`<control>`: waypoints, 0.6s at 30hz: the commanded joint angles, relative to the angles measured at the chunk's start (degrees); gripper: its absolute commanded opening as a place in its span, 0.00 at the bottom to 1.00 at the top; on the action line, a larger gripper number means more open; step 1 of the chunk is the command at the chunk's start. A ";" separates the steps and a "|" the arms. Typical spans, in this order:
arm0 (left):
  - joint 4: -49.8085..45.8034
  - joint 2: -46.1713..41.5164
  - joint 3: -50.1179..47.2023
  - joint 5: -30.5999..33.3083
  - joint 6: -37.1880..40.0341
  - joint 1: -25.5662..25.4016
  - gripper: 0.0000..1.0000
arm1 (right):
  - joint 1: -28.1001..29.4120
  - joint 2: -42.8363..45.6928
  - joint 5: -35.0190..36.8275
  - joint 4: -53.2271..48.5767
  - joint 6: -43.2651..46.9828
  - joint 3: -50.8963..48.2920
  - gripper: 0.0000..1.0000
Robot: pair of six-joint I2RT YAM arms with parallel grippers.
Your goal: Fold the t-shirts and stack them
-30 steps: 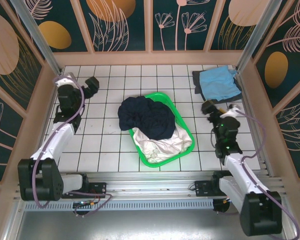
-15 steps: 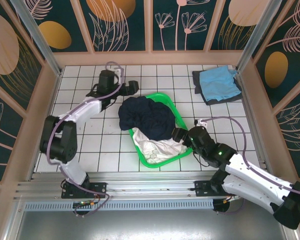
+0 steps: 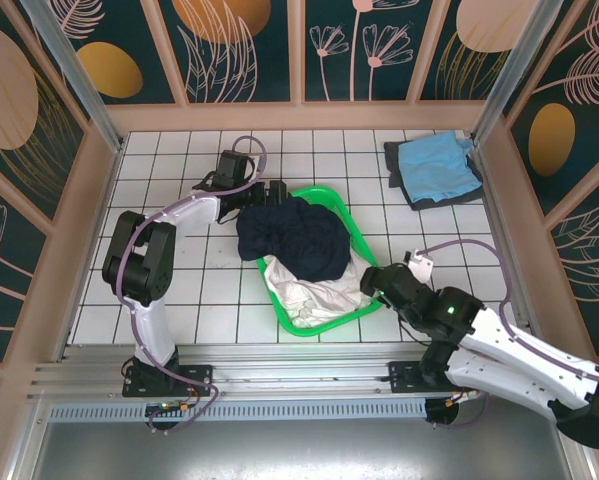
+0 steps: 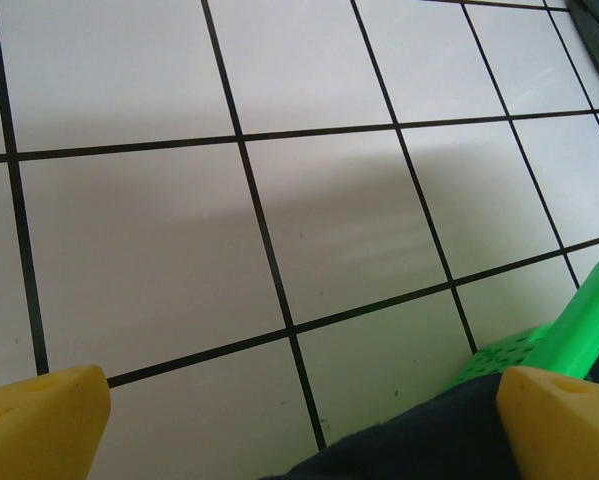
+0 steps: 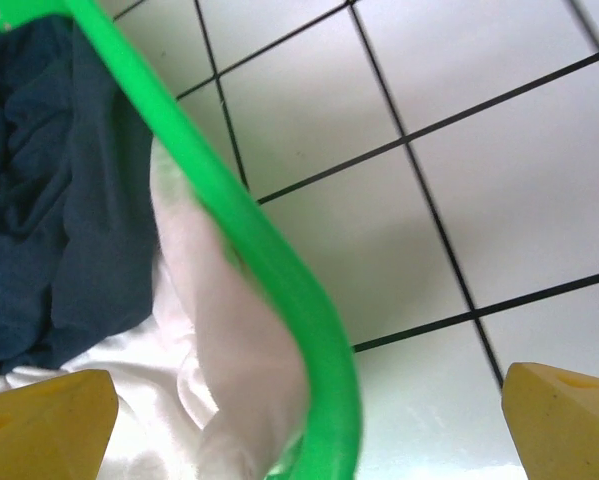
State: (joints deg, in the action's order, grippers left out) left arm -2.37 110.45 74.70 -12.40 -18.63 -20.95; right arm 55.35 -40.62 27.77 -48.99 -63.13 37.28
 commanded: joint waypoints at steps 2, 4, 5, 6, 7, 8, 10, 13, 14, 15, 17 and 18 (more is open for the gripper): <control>-3.17 -1.26 -0.06 1.27 1.32 0.09 0.97 | 0.71 0.02 -1.28 -0.36 -0.75 1.21 0.99; -3.17 -1.94 -0.51 1.77 0.67 0.11 0.96 | 1.71 -0.22 -10.46 11.18 1.05 -3.35 0.98; -3.21 -2.23 -0.78 1.86 0.42 0.09 0.96 | 2.27 -0.76 -14.19 15.46 0.86 -5.63 0.98; -3.24 -2.47 -1.05 1.87 0.17 0.10 0.95 | 2.75 -1.52 -15.75 16.97 0.25 -6.86 0.98; -3.32 -2.63 -1.13 1.78 0.04 0.10 0.95 | 3.18 -2.06 -15.58 16.40 -0.42 -7.10 0.98; -3.58 -2.80 -1.22 1.81 -0.10 0.12 0.95 | 4.06 -2.52 -13.85 14.11 -1.90 -6.98 0.98; -4.59 -2.93 -1.11 2.39 -0.31 0.05 0.93 | 5.00 -2.17 -11.73 11.85 -3.42 -7.16 0.98; -5.85 -3.89 -1.17 3.71 -0.98 0.09 0.88 | 4.95 -1.29 -11.80 17.09 -2.31 -8.64 0.90; -5.98 -4.63 -1.50 4.10 -1.43 0.07 0.87 | 4.72 -1.94 -12.26 20.54 -1.28 -9.08 0.87; -5.98 -5.40 -1.89 4.21 -1.68 0.05 0.86 | 4.39 -3.20 -12.78 23.27 -0.28 -9.23 0.85; -6.27 -7.10 -2.40 5.35 -2.42 0.10 0.87 | 3.73 -6.80 -12.98 27.19 1.90 -8.24 0.77; -7.02 -7.87 -2.01 6.97 -2.76 0.18 0.94 | 3.55 -8.98 -12.51 28.61 2.75 -7.42 0.73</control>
State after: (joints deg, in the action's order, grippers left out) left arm -6.35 106.54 73.21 -8.86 -19.77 -20.95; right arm 59.42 -45.58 15.22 -31.46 -63.00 28.82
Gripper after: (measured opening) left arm 0.905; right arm 0.756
